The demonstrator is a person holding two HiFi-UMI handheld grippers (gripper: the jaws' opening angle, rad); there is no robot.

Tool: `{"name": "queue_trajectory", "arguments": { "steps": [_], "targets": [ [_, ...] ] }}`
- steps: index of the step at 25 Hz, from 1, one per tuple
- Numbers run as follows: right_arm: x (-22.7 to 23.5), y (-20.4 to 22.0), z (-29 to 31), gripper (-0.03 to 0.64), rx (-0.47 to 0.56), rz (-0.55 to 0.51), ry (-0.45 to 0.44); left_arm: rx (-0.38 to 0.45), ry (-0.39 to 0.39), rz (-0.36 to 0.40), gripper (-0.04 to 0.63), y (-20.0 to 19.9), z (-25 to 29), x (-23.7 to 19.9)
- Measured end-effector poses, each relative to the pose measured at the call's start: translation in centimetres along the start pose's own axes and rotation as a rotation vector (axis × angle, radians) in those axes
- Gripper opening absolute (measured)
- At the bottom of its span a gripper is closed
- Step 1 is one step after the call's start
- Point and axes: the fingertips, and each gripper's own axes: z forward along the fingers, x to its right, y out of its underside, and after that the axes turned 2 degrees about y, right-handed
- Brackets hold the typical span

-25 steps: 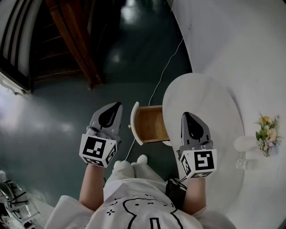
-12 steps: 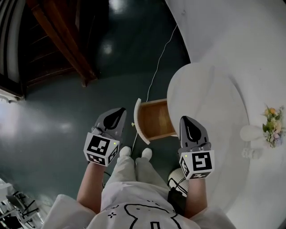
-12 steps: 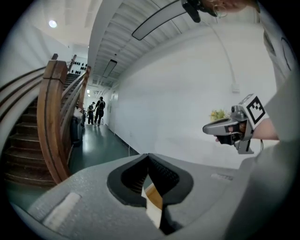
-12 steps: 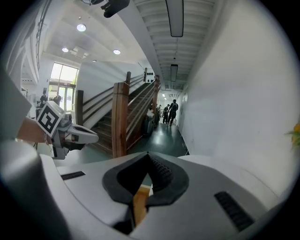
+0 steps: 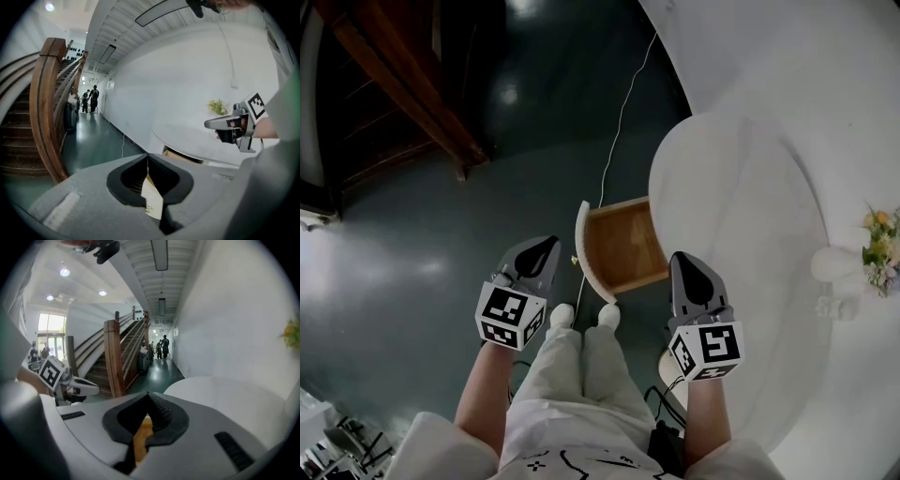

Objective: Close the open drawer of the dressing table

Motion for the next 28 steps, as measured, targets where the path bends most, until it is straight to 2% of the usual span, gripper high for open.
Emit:
{"name": "queue_trajectory", "arguments": {
  "steps": [5,9,12,18,28],
  "targets": [
    [1.0,2.4,0.4,-0.005,-0.023,0.078,0.059,-0.055,0.084,-0.007,0.020,3.1,1.2,0.9],
    [0.7,4.1,0.6,-0.005,-0.030,0.116,0.055,-0.112,0.151,-0.008,0.027,6.1,1.8,1.8],
    [-0.1,5.3,0.6,-0.005,-0.039,0.107,0.036,-0.166,0.189,0.005,0.083,8.4,2.3,2.2],
    [-2.0,7.6,1.3,-0.005,-0.054,0.109,-0.002,-0.262,0.234,0.023,0.081,13.4,3.5,2.1],
    [-3.8,10.2,2.4,-0.005,-0.078,0.107,-0.008,-0.316,0.296,0.038,0.083,18.9,6.1,1.0]
  ]
}}
